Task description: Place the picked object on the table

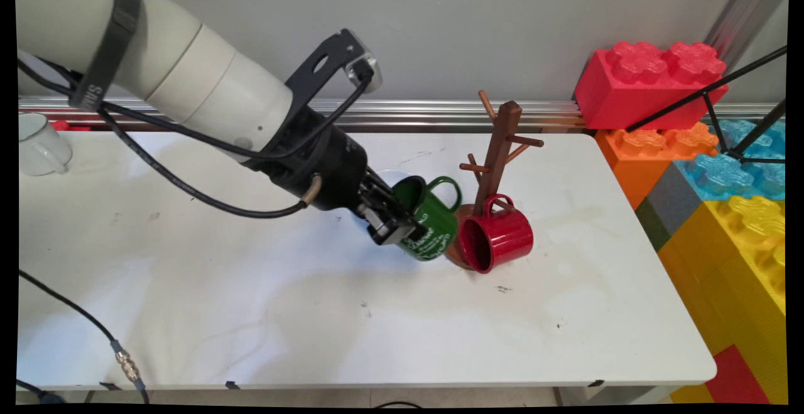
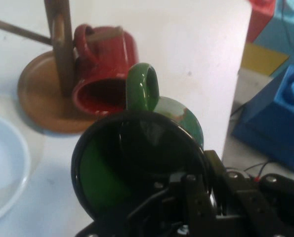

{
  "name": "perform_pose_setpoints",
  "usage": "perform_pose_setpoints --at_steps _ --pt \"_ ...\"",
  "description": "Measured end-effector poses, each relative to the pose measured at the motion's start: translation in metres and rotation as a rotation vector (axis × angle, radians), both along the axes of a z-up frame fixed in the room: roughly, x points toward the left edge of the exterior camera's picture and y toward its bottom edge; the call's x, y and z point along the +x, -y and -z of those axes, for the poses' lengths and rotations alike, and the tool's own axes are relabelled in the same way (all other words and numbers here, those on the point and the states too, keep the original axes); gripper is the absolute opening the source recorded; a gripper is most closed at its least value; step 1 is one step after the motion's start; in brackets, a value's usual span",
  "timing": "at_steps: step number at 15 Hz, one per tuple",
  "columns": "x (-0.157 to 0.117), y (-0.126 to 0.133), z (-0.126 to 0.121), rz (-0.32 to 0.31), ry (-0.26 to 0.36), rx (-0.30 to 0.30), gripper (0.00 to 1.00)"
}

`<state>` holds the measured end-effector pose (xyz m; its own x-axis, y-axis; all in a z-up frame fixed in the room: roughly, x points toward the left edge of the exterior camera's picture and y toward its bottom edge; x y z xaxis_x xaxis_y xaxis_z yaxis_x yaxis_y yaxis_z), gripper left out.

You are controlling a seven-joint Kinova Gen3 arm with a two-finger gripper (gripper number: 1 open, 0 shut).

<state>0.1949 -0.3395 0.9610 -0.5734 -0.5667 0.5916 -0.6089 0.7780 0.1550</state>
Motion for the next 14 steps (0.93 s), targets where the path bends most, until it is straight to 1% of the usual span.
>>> perform_pose_setpoints --at_steps 4,6,8,11,14 --pt "-0.001 -0.001 0.003 0.039 0.083 -0.02 0.0" --pt "-0.004 -0.002 0.01 0.074 0.152 -0.032 0.0" --pt "-0.005 -0.002 0.015 0.091 0.198 -0.036 0.0" --pt "-0.007 -0.002 0.027 0.109 0.268 -0.038 0.0" --pt "-0.011 0.001 0.043 0.124 0.344 -0.038 0.0"
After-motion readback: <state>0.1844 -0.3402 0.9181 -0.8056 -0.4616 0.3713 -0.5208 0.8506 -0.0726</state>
